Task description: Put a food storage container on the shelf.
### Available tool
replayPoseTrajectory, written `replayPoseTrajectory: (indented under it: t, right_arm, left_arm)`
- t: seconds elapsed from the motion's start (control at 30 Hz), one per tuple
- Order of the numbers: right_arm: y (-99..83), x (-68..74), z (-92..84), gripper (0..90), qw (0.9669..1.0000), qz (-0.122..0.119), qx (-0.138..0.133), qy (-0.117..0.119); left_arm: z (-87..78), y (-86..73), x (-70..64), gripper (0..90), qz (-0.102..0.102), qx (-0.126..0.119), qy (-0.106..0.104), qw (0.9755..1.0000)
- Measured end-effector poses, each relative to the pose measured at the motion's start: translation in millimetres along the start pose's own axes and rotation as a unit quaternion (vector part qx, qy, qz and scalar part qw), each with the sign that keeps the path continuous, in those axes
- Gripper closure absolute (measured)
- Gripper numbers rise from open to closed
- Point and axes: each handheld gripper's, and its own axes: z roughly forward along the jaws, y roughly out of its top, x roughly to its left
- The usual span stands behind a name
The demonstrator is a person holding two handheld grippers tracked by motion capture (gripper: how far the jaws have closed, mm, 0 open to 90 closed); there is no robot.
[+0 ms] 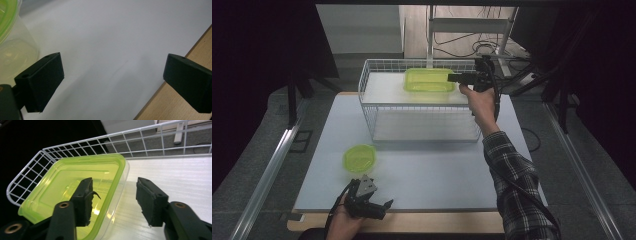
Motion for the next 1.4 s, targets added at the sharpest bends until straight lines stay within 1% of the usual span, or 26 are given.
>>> replayPoseTrajectory:
  t: [0.17, 0.27, 0.4, 0.47, 0.63, 0.8, 0.97, 1.1, 1.23, 1.4]
  right_arm:
    - [-0.8, 1.0, -5.7, 41.1, 0.9998, -0.006, 0.004, 0.016]
    - [-2.3, 2.9, -9.1, 38.2, 0.9995, -0.013, 0.008, 0.027]
    - [-4.1, 4.4, -12.5, 35.3, 0.9991, -0.019, 0.012, 0.035]
    - [-5.9, 5.0, -15.4, 33.4, 0.9987, -0.027, 0.016, 0.041]
    - [-10.3, 6.5, -20.0, 29.9, 0.9977, -0.047, 0.023, 0.043]
    - [-14.6, 5.9, -25.4, 28.0, 0.997, -0.055, 0.023, 0.049]
    - [-19.4, 5.0, -31.3, 26.4, 0.9964, -0.057, 0.018, 0.061]
    - [-23.7, 5.0, -34.8, 24.8, 0.9956, -0.064, 0.017, 0.065]
    - [-30.4, 5.8, -36.9, 23.1, 0.9945, -0.075, 0.023, 0.07]
    - [-39.2, 6.0, -40.1, 21.9, 0.9932, -0.09, 0.027, 0.069]
  left_arm:
    - [-0.5, 0.1, 0.8, 3.0, -0.005, -0.002, -0.003, 1.0]
    - [-0.9, 0.3, 1.2, 3.2, -0.009, -0.002, -0.007, 0.9999]
    - [-0.9, 0.4, 1.2, 3.2, -0.011, -0.001, -0.009, 0.9999]
    - [-0.8, 0.4, 1.1, 3.2, -0.011, -0.001, -0.009, 0.9999]
    - [-0.5, 0.4, 0.8, 3.2, -0.01, 0.0, -0.009, 0.9999]
    - [-0.5, 0.4, 1.0, 3.2, -0.012, -0.002, -0.011, 0.9999]
    - [-2.2, 0.9, 1.2, 3.2, -0.015, -0.019, -0.027, 0.9993]
    - [-2.8, 1.0, 1.2, 3.1, -0.015, -0.025, -0.03, 0.9991]
    - [-2.7, 0.8, 1.4, 3.1, -0.014, -0.024, -0.028, 0.9992]
    - [-2.3, 0.8, 1.4, 2.9, -0.012, -0.021, -0.028, 0.9993]
